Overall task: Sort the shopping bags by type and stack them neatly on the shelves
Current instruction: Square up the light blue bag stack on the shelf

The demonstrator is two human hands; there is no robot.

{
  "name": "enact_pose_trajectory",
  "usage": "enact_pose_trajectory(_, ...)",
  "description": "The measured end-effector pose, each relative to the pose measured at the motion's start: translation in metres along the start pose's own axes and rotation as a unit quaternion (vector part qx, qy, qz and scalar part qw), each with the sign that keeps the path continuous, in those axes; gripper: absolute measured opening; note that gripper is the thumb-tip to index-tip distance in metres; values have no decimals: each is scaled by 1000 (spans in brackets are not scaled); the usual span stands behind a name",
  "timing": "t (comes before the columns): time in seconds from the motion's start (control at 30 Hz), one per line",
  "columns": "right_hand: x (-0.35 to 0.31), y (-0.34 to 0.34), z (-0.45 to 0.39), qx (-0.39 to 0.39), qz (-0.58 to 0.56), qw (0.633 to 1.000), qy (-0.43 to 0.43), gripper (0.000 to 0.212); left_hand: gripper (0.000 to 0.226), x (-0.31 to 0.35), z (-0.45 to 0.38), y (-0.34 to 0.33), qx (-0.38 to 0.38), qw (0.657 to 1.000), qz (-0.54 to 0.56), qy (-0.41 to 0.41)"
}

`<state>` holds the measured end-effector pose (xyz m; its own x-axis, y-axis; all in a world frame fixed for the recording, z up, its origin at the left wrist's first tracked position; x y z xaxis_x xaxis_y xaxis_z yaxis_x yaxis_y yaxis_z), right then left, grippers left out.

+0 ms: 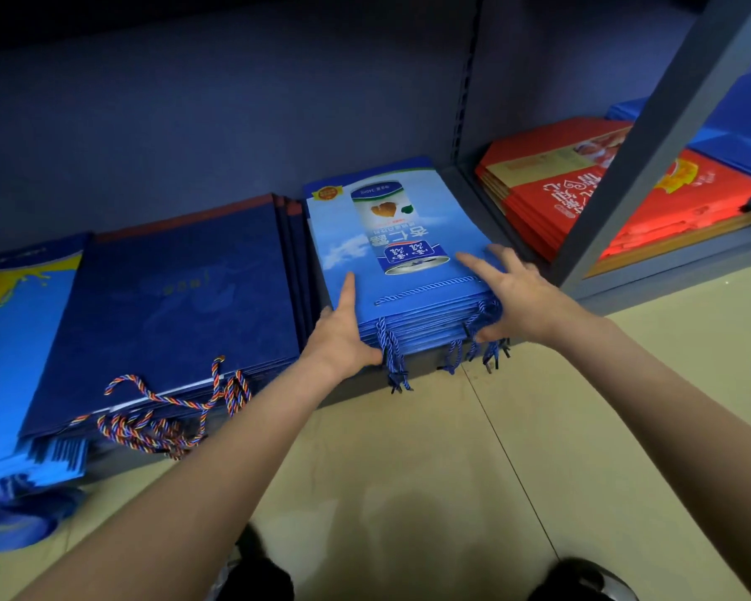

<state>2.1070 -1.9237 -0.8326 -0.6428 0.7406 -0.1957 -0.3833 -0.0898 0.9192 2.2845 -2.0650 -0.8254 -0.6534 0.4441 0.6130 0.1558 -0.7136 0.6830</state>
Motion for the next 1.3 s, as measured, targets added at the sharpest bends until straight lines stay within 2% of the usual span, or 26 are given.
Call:
enact_pose_trajectory(0.17,-7,-4,4,-3,-21,1000,-2,103,99,-6,10,-5,46,998,-15,-43)
enact_pose_trajectory(0.3,-3,3,7,-1,-95,995,27,75,72,-12,16,5,84,995,-15,-60)
enact_pose_trajectory(0.43,1,17,0,18,-81,996,31,56,64,-8,11,20,78,991,-79,-71)
enact_pose_trajectory(0.57,-4,18,-6,18,-40,999,26,59,60,-3,9,21,64,986,-125,-88)
enact_pose_trajectory(0.7,-3,12,-5,31,-48,998,20,59,58,-5,10,16,77,984,-139,-86)
enact_pose_trajectory(0.87,-5,15,6,27,-41,998,27,59,71,-10,22,22,63,985,-138,-84)
enact_pose_trajectory(0.93,-11,28,14,29,-21,999,40,54,69,-13,33,35,76,982,-145,-98)
enact_pose_trajectory(1.1,-56,58,44,7,8,997,76,56,59,-27,78,73,106,963,-222,-109)
enact_pose_trajectory(1.3,-136,52,85,-49,-60,991,113,57,58,-71,139,116,79,958,-271,-44)
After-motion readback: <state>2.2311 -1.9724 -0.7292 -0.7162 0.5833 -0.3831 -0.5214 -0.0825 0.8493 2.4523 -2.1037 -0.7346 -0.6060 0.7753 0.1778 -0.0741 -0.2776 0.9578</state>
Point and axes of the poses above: each hand's wrist, its own z-axis away from the middle knuckle, its own y-axis out of the back of the hand, x = y × z, the point moved 1 cm from there along -z, towards the middle knuckle, and after that the axes turned 9 degrees about -y, right-handed, at the moved point
